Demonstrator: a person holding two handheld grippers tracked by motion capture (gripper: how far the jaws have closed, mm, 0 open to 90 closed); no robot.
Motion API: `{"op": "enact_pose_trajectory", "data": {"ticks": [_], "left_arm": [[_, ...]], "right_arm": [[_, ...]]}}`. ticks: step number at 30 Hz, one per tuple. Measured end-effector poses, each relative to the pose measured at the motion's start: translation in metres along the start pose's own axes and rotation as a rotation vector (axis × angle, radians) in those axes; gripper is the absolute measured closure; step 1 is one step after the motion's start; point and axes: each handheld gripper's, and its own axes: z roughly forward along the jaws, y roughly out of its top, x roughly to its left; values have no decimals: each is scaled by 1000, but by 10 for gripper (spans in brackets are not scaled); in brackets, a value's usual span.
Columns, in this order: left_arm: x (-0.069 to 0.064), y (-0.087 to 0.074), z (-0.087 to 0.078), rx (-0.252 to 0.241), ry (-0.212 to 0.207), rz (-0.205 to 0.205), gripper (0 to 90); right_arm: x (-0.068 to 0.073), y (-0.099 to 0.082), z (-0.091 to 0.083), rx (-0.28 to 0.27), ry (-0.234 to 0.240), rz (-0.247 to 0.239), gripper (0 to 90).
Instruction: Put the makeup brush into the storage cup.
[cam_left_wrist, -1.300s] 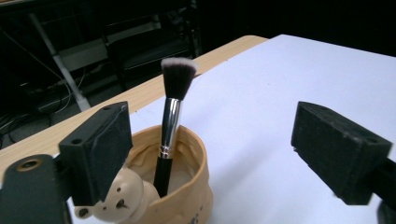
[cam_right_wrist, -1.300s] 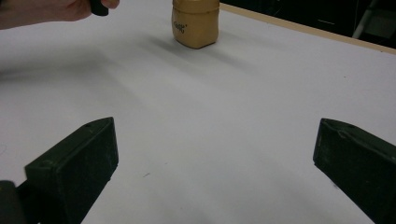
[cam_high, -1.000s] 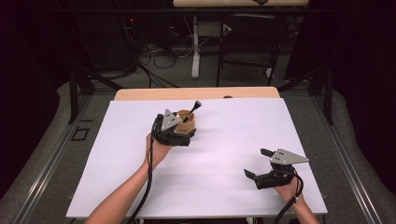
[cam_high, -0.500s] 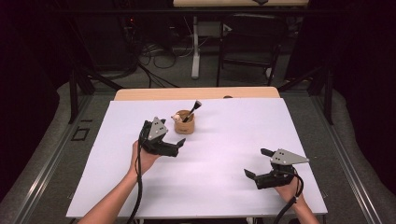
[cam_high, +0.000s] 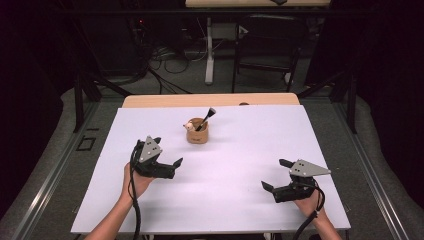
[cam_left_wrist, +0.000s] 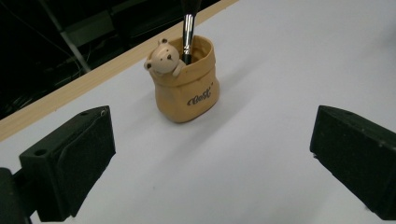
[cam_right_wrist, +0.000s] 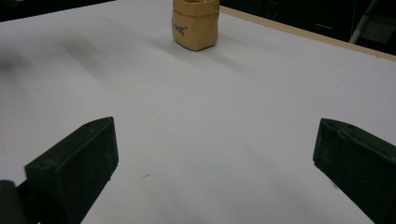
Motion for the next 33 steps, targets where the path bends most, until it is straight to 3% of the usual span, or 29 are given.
{"op": "enact_pose_trajectory", "data": {"ticks": [12,30,33], "left_arm": [[2,-24,-22,9,24,-20,0],[10,-70,-51,-10,83,-106,0],[11,-76,-54,-8,94,-106,0]], "right_arm": [[1,0,0,-1,3,1,0],[2,-1,0,6,1,-6,0],[1,-1,0,4,2,-6,0]]}}
